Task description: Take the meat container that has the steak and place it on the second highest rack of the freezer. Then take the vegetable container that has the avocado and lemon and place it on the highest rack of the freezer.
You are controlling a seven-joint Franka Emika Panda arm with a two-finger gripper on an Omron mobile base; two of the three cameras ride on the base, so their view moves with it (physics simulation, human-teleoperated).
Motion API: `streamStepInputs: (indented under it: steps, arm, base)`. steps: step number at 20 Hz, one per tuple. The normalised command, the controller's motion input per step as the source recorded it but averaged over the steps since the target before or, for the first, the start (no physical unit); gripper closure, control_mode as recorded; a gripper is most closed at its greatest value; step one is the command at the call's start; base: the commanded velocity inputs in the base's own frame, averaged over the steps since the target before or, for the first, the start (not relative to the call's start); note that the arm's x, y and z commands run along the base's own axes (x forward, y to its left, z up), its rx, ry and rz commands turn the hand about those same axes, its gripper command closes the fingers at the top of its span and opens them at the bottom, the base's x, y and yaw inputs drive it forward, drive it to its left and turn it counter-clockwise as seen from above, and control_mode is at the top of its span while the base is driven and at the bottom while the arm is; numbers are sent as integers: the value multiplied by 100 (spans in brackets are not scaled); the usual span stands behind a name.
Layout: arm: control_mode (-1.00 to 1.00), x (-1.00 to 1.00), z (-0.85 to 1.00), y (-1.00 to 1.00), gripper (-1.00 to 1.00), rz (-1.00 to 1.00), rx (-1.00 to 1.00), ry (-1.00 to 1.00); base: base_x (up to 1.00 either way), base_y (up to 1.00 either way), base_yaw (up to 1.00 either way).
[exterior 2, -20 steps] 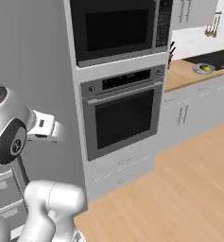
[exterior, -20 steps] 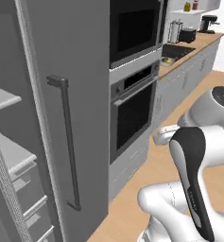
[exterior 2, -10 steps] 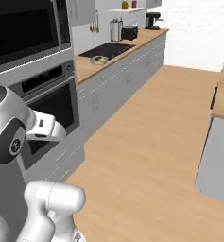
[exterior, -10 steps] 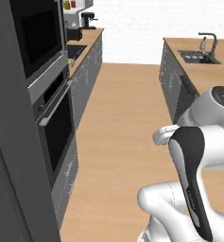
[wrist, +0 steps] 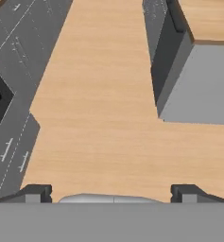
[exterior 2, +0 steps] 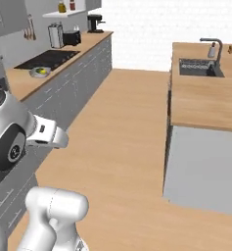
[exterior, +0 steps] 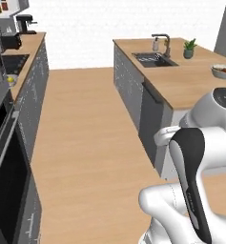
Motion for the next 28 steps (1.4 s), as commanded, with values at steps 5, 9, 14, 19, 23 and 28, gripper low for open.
streamStepInputs:
  steps: [5,9,14,19,23,28]
  arm:
    - [100,0,0,0,-100,0,0,0]
    - [100,0,0,0,-100,0,0,0]
    - [100,0,0,0,-100,0,0,0]
    - [100,0,0,0,-100,0,0,0]
    - [100,0,0,0,-100,0,0,0]
    - [100,0,0,0,-100,0,0,0]
  base:
    - [100,24,-36]
    - [100,63,-26]
    - [100,80,-18]
    - [100,47,-7]
    - [100,-1,8]
    - [100,-1,28]
